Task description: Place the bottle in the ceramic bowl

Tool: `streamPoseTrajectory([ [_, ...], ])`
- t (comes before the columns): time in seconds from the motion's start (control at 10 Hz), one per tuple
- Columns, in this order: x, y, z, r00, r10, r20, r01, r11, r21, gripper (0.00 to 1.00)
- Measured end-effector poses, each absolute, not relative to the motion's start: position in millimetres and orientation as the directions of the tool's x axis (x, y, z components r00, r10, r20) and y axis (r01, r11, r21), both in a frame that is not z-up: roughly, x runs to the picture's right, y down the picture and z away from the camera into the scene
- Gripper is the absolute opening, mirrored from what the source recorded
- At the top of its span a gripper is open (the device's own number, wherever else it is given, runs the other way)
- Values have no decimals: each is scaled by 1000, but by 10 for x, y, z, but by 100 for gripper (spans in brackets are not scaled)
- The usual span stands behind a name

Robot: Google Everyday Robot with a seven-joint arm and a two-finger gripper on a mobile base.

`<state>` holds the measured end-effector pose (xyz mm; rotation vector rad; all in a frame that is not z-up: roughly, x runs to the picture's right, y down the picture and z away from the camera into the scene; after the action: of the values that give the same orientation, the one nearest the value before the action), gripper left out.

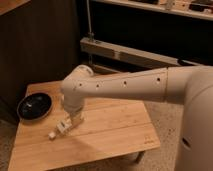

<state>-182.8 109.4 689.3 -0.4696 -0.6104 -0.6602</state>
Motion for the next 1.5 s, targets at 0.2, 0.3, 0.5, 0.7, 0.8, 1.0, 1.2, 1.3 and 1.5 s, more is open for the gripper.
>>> streamPoseTrajectory([
  [0.2, -1970, 1060, 7165, 546, -409, 731, 740, 645, -192, 65],
  [0.3, -2027, 1106, 7294, 540, -392, 745, 756, 616, -223, 65],
  [0.5, -2132, 1214, 7390, 547, -398, 737, 785, 550, -286, 65],
  [0.7, -1983, 1332, 7434, 584, -399, 707, 777, 528, -344, 65],
  [0.8, -1958, 1395, 7438, 593, -397, 701, 773, 524, -357, 65],
  [1.0, -1842, 1524, 7515, 621, -381, 685, 753, 532, -388, 65],
  [1.2, -1752, 1629, 7614, 644, -362, 674, 732, 547, -405, 65],
  [1.3, -1740, 1656, 7666, 650, -354, 672, 724, 557, -408, 65],
  [1.5, -1780, 1697, 7774, 658, -340, 672, 712, 570, -410, 65],
])
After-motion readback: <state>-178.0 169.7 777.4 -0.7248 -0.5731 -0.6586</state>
